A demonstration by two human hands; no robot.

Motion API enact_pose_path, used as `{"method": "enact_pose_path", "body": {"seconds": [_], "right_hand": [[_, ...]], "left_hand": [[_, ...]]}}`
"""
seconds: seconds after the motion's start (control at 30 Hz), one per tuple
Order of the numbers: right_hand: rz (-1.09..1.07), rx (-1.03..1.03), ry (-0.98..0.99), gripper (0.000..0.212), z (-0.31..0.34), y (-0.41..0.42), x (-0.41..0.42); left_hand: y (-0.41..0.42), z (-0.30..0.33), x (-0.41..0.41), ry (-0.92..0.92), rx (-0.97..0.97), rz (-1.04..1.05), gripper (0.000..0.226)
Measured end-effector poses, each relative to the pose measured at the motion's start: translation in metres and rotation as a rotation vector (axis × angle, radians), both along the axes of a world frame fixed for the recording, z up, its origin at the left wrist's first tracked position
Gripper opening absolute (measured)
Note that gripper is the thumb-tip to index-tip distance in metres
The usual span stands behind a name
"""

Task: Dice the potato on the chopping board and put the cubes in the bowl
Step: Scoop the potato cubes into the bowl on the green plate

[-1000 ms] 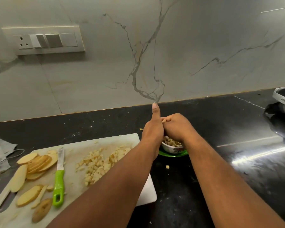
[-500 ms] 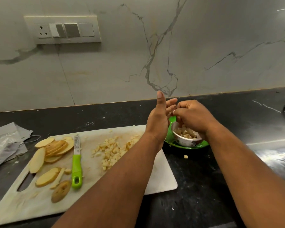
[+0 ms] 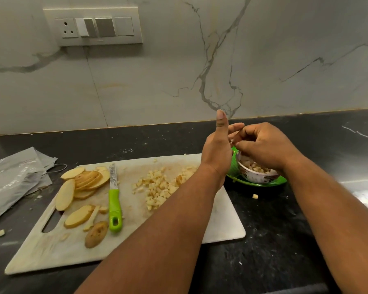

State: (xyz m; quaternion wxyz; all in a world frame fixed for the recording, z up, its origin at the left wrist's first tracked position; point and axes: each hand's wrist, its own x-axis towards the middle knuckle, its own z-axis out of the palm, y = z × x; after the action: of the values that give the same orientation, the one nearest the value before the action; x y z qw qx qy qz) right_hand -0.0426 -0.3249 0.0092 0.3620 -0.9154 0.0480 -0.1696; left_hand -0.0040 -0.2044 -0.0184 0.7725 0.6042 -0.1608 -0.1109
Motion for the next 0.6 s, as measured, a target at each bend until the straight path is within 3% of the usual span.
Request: {"method": "enact_pose_path", "body": {"seconds": [0.23, 0.33, 0.43, 0.5, 0.6], "right_hand": [[0.078, 0.123, -0.331, 0.016, 0.009, 0.036, -0.002], [0.151, 0.131, -0.301, 0.015, 0.008, 0.068, 0.003], [0.213, -0.161, -0.15, 0.015, -0.004, 0.098, 0.011], [0.215, -0.401, -0.065, 0.03, -0.016, 0.113, 0.014], [0.192, -0.55, 0.028, 0.043, -0.033, 0.122, 0.019]], "left_hand": [[0.028, 0.027, -0.009, -0.098, -0.059, 0.105, 0.06], [0.067, 0.045, -0.006, -0.18, 0.093, 0.135, 0.054], [0.112, 0.053, 0.006, -0.278, 0.337, 0.162, 0.052], [0.137, 0.049, 0.015, -0.307, 0.517, 0.199, 0.059], [0.158, 0.034, 0.022, -0.206, 0.617, 0.203, 0.063]]}}
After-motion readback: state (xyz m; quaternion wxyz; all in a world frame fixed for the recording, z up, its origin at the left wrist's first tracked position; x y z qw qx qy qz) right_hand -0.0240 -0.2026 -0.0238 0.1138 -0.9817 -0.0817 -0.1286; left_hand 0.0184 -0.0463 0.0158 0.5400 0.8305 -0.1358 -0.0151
